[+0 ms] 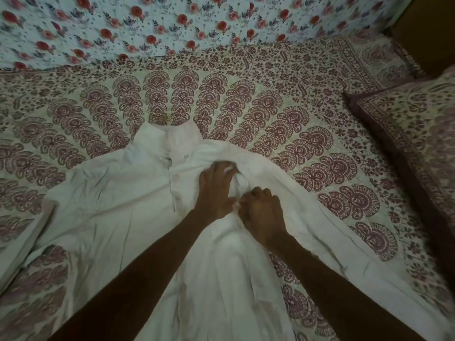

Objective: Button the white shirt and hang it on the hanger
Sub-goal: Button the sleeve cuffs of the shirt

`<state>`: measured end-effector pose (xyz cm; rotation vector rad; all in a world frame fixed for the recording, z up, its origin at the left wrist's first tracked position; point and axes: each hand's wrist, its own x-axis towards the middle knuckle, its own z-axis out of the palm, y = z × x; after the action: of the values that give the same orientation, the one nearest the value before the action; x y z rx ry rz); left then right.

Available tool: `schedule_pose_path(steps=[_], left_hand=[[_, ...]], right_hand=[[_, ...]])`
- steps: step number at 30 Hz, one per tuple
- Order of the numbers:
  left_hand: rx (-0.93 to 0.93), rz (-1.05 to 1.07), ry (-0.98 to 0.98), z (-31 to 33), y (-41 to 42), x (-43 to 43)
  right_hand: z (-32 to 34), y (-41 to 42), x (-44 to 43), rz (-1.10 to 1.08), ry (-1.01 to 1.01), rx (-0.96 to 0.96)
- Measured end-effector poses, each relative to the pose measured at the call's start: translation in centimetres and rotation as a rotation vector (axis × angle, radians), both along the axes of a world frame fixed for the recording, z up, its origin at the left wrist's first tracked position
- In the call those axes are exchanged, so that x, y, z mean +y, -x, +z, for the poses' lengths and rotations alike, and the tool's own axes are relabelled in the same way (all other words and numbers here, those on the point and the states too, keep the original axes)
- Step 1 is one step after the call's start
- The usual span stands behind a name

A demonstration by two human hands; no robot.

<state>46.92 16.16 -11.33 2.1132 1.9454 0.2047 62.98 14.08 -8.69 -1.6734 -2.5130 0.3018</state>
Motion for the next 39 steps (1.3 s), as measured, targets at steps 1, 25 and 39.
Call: schedule_pose_path(steps=[1,25,39], left_hand=[[0.054,-0.031,0.08,0.0,0.2,-0.4],[-0.002,-0.189,0.631,5.8,-5.9,-35.3],[-0.036,-0.43,0.486,4.6,-8.7,-42.4]], right_hand=[[0.0,-0.2,-1.1,0.013,-0.005,-0.045],[4.6,-14.1,-27.1,-0.484,1.079,0.18],[5.6,-14.0,-37.6,-0.793,0.487,0.014]])
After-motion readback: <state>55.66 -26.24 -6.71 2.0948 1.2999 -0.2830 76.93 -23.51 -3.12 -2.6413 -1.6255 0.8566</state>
